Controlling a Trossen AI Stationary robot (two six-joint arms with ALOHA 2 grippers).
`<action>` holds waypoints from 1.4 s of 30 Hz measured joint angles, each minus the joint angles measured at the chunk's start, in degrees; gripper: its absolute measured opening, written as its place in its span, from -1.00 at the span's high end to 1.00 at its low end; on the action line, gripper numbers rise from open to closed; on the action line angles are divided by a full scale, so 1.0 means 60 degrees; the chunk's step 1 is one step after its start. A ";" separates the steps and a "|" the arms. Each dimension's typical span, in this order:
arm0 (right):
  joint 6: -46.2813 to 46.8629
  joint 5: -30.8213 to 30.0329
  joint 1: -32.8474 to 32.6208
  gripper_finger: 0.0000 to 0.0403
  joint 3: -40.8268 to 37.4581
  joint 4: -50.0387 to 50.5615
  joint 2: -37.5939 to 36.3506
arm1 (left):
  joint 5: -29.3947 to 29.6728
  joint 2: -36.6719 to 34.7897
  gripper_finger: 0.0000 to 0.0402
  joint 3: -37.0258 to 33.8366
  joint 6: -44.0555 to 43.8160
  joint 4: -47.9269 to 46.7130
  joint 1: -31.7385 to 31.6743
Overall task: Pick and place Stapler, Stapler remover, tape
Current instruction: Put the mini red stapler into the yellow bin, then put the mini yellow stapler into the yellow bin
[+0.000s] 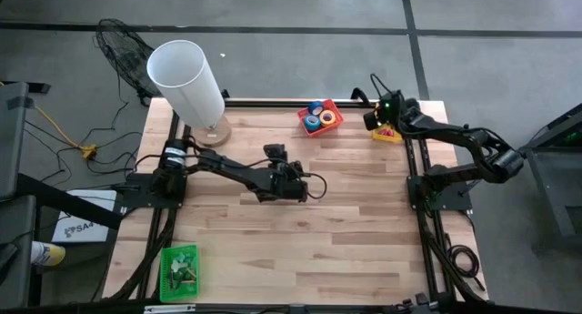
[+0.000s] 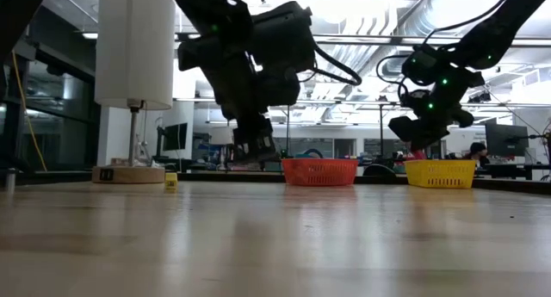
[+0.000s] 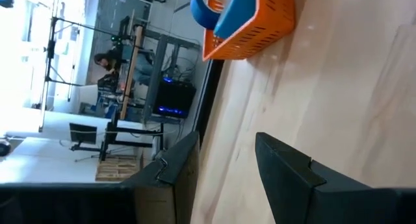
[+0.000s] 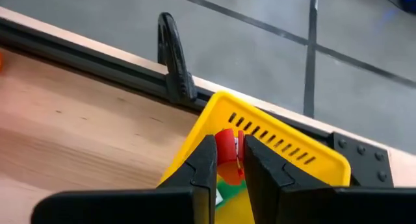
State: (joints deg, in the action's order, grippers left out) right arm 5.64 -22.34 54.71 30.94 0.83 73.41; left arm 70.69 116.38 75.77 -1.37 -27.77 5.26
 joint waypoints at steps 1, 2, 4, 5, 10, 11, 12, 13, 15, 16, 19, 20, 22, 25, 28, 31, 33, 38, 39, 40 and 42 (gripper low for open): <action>0.0176 -0.0111 -0.0058 0.78 0.0000 0.0046 0.0000 | 0.0011 -0.0050 0.27 0.0007 -0.0056 -0.0147 0.0000; 0.0365 -0.0240 -0.0127 0.78 0.0000 0.0112 0.0000 | 0.0009 -0.0127 0.27 0.0005 -0.0134 -0.0406 0.0000; 0.0606 -0.0423 -0.0211 0.78 0.0000 0.0193 0.0000 | 0.0029 -0.0267 0.27 0.0006 -0.0416 -0.0637 0.0000; 0.0720 -0.0476 -0.0233 0.78 0.0000 0.0195 0.0000 | 0.0033 -0.0351 0.27 0.0011 -0.0586 -0.0846 0.0000; 0.0813 -0.0401 -0.0254 0.77 0.0004 0.0361 0.0000 | -0.0052 -0.0594 0.27 0.0007 -0.1175 -0.1707 0.0070; 0.0813 -0.0303 -0.0254 0.73 0.0004 0.0402 0.0004 | -0.0077 -0.0613 0.27 0.0004 -0.1285 -0.1764 0.0076; 0.0813 -0.0190 -0.0254 0.68 0.0004 0.0402 0.0004 | -0.0081 -0.0616 0.27 0.0007 -0.1361 -0.1806 0.0086; 0.0813 -0.0100 -0.0262 0.63 0.0004 0.0385 0.0004 | -0.0121 -0.0616 0.27 0.0007 -0.1402 -0.1912 0.0087; 0.0787 0.0119 -0.0273 0.52 0.0004 0.0385 0.0004 | -0.0228 -0.0616 0.27 0.0004 -0.1419 -0.1969 0.0080; 0.0773 0.0176 -0.0273 0.48 0.0004 0.0385 0.0004 | -0.0247 -0.0616 0.27 0.0004 -0.1424 -0.1965 0.0080; 0.0756 0.0248 -0.0273 0.39 0.0007 0.0325 0.0004 | -0.0414 -0.0616 0.27 0.0004 -0.1424 -0.2006 0.0073; 0.0740 0.0249 -0.0273 0.37 0.0007 0.0328 0.0004 | -0.0444 -0.0616 0.27 0.0004 -0.1452 -0.2067 0.0076; 0.0662 0.0243 -0.0273 0.35 0.0007 0.0314 0.0004 | -0.0473 -0.0616 0.27 0.0004 -0.1609 -0.2236 0.0076; 0.0565 0.0194 -0.0273 0.34 0.0007 0.0296 0.0004 | -0.0643 -0.0673 0.27 0.0004 -0.1879 -0.2533 0.0076; 0.0573 0.0024 -0.0273 0.33 0.0011 0.0229 0.0004 | -0.0732 -0.0747 0.27 0.0007 -0.2124 -0.2693 0.0077; 0.0678 -0.0055 -0.0273 0.33 0.0011 0.0203 0.0004 | -0.0806 -0.0846 0.27 0.0000 -0.2145 -0.2789 0.0134; 0.0793 -0.0171 -0.0273 0.33 0.0011 0.0164 0.0004 | -0.0732 -0.0889 0.27 0.0015 -0.2186 -0.2806 0.0147; 0.0451 0.0264 -0.0269 0.33 0.0011 -0.0243 -0.0018 | -0.1027 -0.1028 0.27 0.0007 -0.2718 -0.3604 0.0153; 0.0275 0.0700 -0.0273 0.33 0.0011 -0.0346 -0.0055 | -0.1083 -0.1084 0.27 0.0000 -0.2966 -0.3968 0.0153; 0.0132 0.1194 -0.0273 0.33 0.0011 -0.0472 -0.0109 | -0.1150 -0.1121 0.27 0.0003 -0.3222 -0.4156 0.0151; -0.0102 0.2255 -0.0279 0.33 0.0011 -0.0782 -0.0254 | -0.1335 -0.1132 0.27 0.0011 -0.3791 -0.4649 0.0149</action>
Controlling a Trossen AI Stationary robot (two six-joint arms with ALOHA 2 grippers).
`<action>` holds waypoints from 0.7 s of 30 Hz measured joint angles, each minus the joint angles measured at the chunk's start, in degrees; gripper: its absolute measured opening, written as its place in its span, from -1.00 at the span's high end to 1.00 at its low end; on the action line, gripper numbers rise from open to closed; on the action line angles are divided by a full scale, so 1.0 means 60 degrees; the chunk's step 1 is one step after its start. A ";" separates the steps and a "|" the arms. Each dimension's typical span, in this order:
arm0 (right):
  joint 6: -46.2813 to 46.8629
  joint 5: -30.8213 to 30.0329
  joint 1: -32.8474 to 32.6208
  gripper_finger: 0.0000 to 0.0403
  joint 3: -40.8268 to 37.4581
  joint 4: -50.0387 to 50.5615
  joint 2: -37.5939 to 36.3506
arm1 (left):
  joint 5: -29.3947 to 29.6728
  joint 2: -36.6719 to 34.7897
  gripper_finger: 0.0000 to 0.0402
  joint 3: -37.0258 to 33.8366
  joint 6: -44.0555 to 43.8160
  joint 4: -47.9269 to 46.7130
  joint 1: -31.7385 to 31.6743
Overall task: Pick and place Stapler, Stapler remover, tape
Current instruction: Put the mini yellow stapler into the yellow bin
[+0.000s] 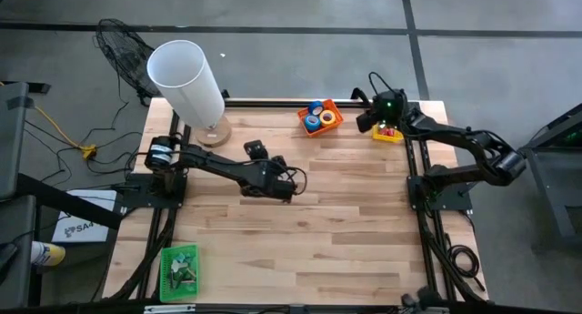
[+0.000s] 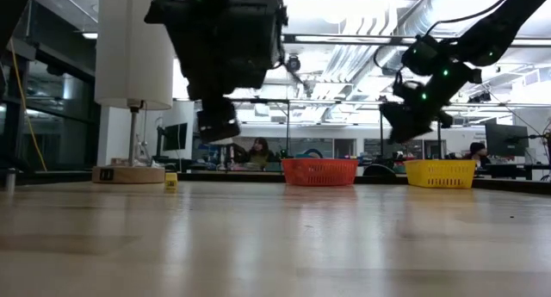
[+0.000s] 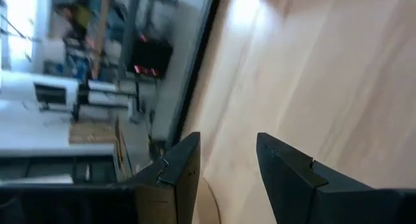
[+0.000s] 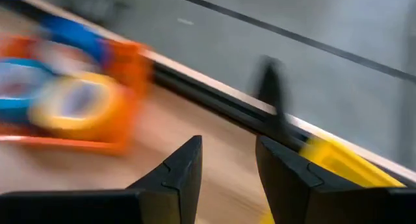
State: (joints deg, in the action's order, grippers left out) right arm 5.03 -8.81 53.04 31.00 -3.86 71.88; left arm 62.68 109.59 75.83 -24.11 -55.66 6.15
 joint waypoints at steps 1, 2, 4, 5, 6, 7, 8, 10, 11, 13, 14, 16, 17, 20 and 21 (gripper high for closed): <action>-0.0071 0.0607 -0.0048 0.33 0.0000 -0.0169 -0.0062 | -0.0170 -0.0004 0.27 -0.0007 -0.0309 -0.0350 -0.0002; -0.0135 0.1136 -0.0101 0.33 0.0007 -0.0304 -0.0115 | -0.0312 -0.0037 0.27 -0.0018 -0.0720 -0.0703 -0.0007; -0.0203 0.2152 -0.0316 0.33 0.0007 -0.0381 -0.0221 | -0.0584 -0.0096 0.27 -0.0007 -0.1622 -0.1260 -0.0012; -0.0214 0.2516 -0.0475 0.33 0.0009 -0.0430 -0.0240 | -0.0773 -0.0096 0.27 -0.0004 -0.2056 -0.1598 -0.0025; -0.0225 0.2780 -0.0653 0.33 0.0011 -0.0428 -0.0249 | -0.1008 -0.0112 0.27 -0.0009 -0.2473 -0.1955 -0.0025; -0.0236 0.2917 -0.0852 0.33 0.0011 -0.0394 -0.0248 | -0.1262 -0.0145 0.27 -0.0016 -0.2836 -0.2294 -0.0025; -0.0241 0.2993 -0.1072 0.33 0.0011 -0.0393 -0.0242 | -0.1435 -0.0186 0.27 -0.0015 -0.3140 -0.2536 -0.0025; -0.0393 0.3026 -0.1573 0.33 0.0011 -0.0366 -0.0238 | -0.1867 -0.0237 0.27 -0.0005 -0.3743 -0.2980 -0.0025; -0.0481 0.3026 -0.1823 0.33 0.0011 -0.0343 -0.0239 | -0.2171 -0.0270 0.27 -0.0009 -0.3995 -0.3214 -0.0025; -0.0644 0.3020 -0.2292 0.33 0.0011 -0.0329 -0.0238 | -0.2699 -0.0355 0.27 -0.0011 -0.4326 -0.3408 -0.0025; -0.0676 0.3022 -0.2490 0.33 0.0011 -0.0334 -0.0238 | -0.2959 -0.0435 0.27 -0.0011 -0.4479 -0.3462 -0.0025; -0.0799 0.2934 -0.2884 0.33 0.0011 -0.0322 -0.0238 | -0.3280 -0.0596 0.27 -0.0015 -0.4842 -0.3590 -0.0025; -0.0882 0.2824 -0.3059 0.33 0.0011 -0.0290 -0.0238 | -0.3314 -0.0692 0.27 -0.0011 -0.5144 -0.3544 -0.0025; -0.1089 0.2347 -0.3549 0.33 0.0007 -0.0148 -0.0238 | -0.3493 -0.1035 0.27 -0.0011 -0.5756 -0.3572 -0.0025; -0.1170 0.2165 -0.3690 0.33 0.0008 -0.0091 -0.0234 | -0.3641 -0.1142 0.27 -0.0007 -0.5851 -0.3577 -0.0025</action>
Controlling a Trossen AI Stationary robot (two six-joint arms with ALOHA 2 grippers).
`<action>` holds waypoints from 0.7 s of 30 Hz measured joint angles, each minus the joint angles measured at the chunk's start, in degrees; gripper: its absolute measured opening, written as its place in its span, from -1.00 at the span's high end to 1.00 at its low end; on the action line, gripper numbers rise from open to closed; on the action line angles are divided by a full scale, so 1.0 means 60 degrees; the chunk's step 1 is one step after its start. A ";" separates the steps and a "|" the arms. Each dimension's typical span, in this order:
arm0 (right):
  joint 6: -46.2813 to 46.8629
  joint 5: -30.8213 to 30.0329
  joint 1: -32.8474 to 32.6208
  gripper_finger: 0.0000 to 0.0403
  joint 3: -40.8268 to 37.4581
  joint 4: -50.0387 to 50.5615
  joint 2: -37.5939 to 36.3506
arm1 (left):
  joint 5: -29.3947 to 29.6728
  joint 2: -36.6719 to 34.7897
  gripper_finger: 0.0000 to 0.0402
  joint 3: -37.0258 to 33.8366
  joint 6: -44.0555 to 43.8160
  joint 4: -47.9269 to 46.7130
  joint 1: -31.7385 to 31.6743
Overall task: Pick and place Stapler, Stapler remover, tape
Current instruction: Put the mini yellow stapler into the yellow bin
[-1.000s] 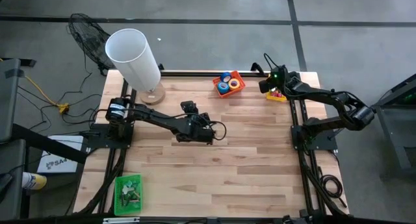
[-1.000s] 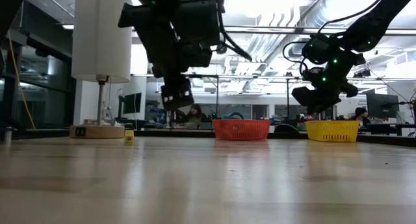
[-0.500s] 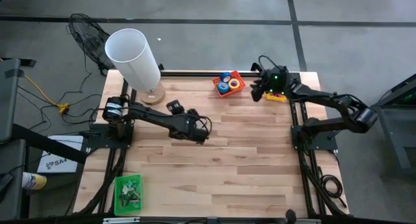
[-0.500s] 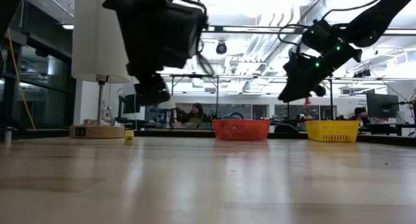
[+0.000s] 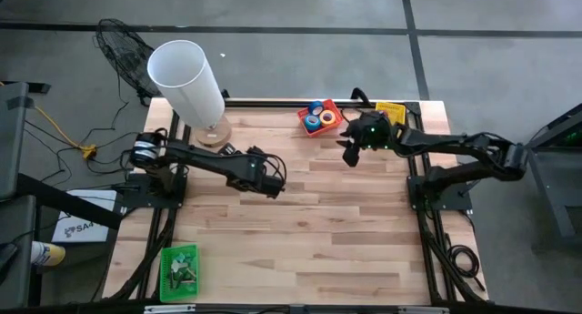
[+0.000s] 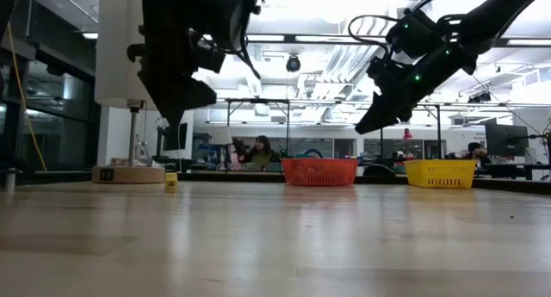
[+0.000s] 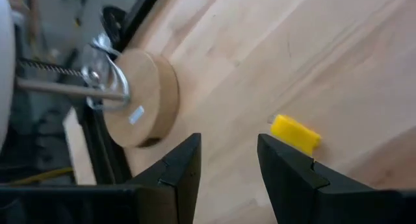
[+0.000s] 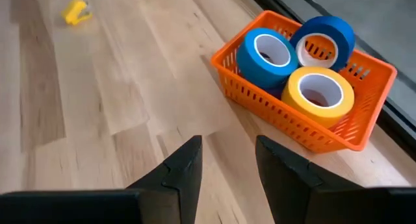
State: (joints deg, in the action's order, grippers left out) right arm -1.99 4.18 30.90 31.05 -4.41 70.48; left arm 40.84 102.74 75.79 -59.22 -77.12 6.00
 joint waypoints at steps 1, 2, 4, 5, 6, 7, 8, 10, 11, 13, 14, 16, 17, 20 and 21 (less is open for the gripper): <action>-0.0084 -0.0164 -0.0125 0.33 0.0000 0.0051 0.0000 | -0.0188 -0.0104 0.27 0.0000 -0.0081 0.0003 -0.0001; -0.0150 -0.0327 -0.0238 0.33 0.0000 0.0069 0.0000 | -0.0356 -0.0191 0.27 0.0000 -0.0194 0.0047 -0.0003; -0.0231 -0.0528 -0.0422 0.33 0.0000 0.0089 0.0000 | -0.0481 -0.0259 0.25 0.0002 -0.0459 0.0264 -0.0001; -0.0253 -0.0596 -0.0492 0.33 0.0000 0.0089 0.0000 | -0.0485 -0.0246 0.23 0.0004 -0.0524 0.0365 0.0000; -0.0253 -0.0625 -0.0558 0.33 0.0000 0.0089 0.0000 | -0.0530 -0.0229 0.20 0.0004 -0.0593 0.0392 -0.0004; -0.0253 -0.0625 -0.0611 0.33 0.0000 0.0089 0.0000 | -0.0620 -0.0226 0.15 0.0004 -0.0708 0.0388 -0.0012; -0.0269 -0.0622 -0.0660 0.33 0.0000 0.0089 0.0000 | -0.0777 -0.0230 0.10 0.0004 -0.0818 0.0414 -0.0094; -0.0332 -0.0625 -0.0761 0.33 0.0000 0.0116 0.0000 | -0.1331 -0.0230 -0.03 0.0004 -0.0948 0.0546 -0.0203; -0.0345 -0.0625 -0.0811 0.33 0.0000 0.0138 0.0000 | -0.1611 -0.0230 -0.10 0.0004 -0.0965 0.0644 -0.0277; -0.0344 -0.0625 -0.0899 0.33 0.0000 0.0150 0.0000 | -0.2101 -0.0230 -0.22 0.0004 -0.1090 0.0687 -0.0400; -0.0341 -0.0625 -0.0944 0.33 0.0000 0.0143 0.0000 | -0.2333 -0.0230 -0.28 0.0004 -0.1247 0.0686 -0.0455; -0.0340 -0.0631 -0.1021 0.33 0.0000 0.0139 0.0000 | -0.2560 -0.0230 -0.37 0.0004 -0.1520 0.0759 -0.0525; -0.0337 -0.0631 -0.1062 0.33 0.0000 0.0136 0.0000 | -0.2551 -0.0229 -0.40 0.0004 -0.1639 0.0820 -0.0528; -0.0326 -0.0629 -0.1167 0.33 0.0000 0.0133 0.0000 | -0.2210 -0.0057 -0.44 -0.0002 -0.2046 0.1179 -0.0501; -0.0323 -0.0629 -0.1206 0.33 0.0000 0.0132 0.0000 | -0.2146 -0.0029 -0.44 -0.0012 -0.2180 0.1218 -0.0499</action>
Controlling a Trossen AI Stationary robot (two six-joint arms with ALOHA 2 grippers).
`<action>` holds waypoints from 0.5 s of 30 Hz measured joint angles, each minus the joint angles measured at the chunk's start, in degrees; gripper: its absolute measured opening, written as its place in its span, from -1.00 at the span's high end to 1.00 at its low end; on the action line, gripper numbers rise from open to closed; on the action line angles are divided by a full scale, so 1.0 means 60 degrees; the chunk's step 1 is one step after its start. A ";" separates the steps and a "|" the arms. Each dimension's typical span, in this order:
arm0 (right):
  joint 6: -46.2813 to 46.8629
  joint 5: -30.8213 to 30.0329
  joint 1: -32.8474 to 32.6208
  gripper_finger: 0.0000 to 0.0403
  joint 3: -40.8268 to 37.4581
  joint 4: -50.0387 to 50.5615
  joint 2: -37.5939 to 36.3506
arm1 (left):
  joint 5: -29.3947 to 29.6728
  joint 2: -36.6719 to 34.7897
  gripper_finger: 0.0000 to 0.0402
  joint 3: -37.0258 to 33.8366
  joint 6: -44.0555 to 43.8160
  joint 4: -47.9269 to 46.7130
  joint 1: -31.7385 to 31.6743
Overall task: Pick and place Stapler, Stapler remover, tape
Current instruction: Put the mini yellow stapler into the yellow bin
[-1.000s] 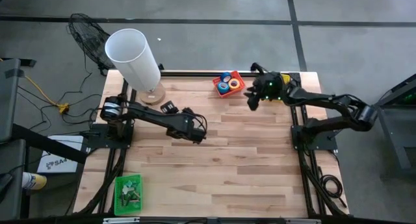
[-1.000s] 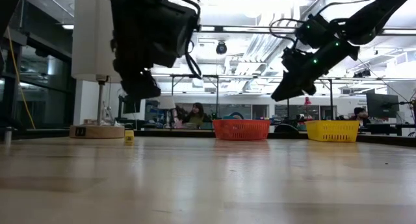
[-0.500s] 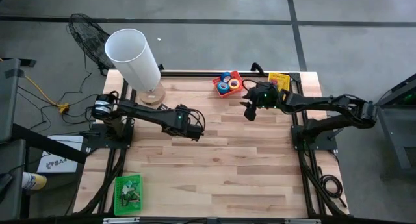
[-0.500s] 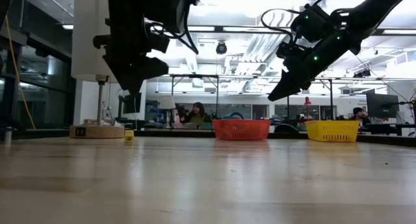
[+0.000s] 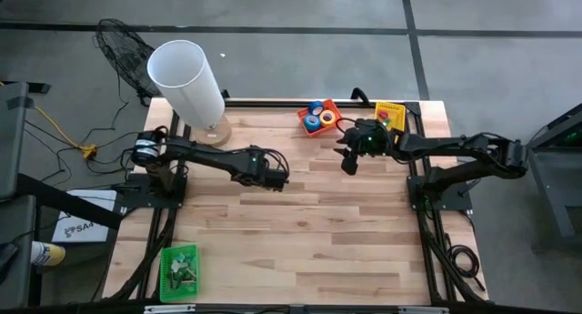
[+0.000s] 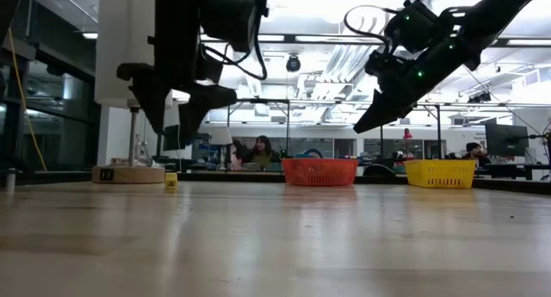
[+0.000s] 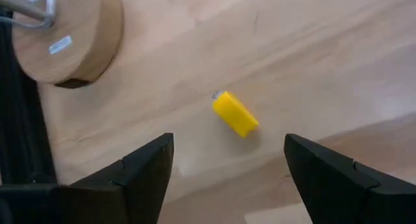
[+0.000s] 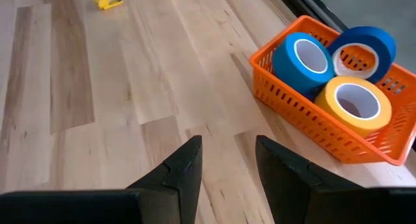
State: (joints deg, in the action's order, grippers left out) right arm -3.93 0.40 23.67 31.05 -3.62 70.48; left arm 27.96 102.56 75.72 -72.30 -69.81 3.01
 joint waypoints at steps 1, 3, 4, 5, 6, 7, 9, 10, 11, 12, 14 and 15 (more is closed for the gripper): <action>0.0024 -0.0004 -0.0036 0.33 -0.0004 0.0003 0.0000 | 0.0119 0.0056 -0.44 -0.0006 -0.0071 0.0028 0.0000; 0.0073 -0.0001 -0.0094 0.33 -0.0006 0.0014 0.0000 | 0.0319 0.0199 -0.44 -0.0098 -0.0199 0.0531 0.0000; 0.0074 -0.0002 -0.0133 0.33 -0.0007 0.0037 0.0002 | 0.0415 0.0276 -0.44 -0.0201 -0.0249 0.0742 0.0000; 0.0074 -0.0004 -0.0165 0.33 -0.0007 0.0057 0.0000 | 0.0516 0.0374 -0.44 -0.0289 -0.0253 0.0897 0.0000; 0.0077 -0.0002 -0.0188 0.33 -0.0007 0.0068 0.0001 | 0.0712 0.0459 -0.44 -0.0382 -0.0258 0.1203 0.0000; 0.0114 -0.0004 -0.0219 0.33 -0.0007 0.0118 0.0004 | 0.0852 0.0538 -0.44 -0.0457 -0.0291 0.1509 0.0000; 0.0173 -0.0004 -0.0260 0.33 -0.0011 0.0191 0.0004 | 0.0967 0.0733 -0.44 -0.0622 -0.0526 0.1586 0.0000; 0.0176 -0.0004 -0.0272 0.33 -0.0011 0.0215 0.0004 | 0.1024 0.0843 -0.44 -0.0667 -0.0743 0.1660 0.0000; 0.0179 -0.0004 -0.0288 0.33 -0.0011 0.0275 0.0004 | 0.1094 0.0923 -0.44 -0.0693 -0.1025 0.1784 0.0001; 0.0189 -0.0004 -0.0312 0.33 -0.0011 0.0301 0.0004 | 0.1176 0.0960 -0.44 -0.0722 -0.1265 0.1782 0.0023; 0.0230 -0.0027 -0.0331 0.33 -0.0011 0.0331 0.0004 | 0.1426 0.1057 -0.44 -0.0727 -0.1622 0.1762 0.0105; 0.0230 -0.0025 -0.0331 0.33 -0.0011 0.0370 0.0004 | 0.1475 0.1093 -0.44 -0.0727 -0.1819 0.1769 0.0157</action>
State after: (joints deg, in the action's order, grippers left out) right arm -2.55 0.25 21.68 30.98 -1.40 70.50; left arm 36.81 109.12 71.35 -83.22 -59.20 3.95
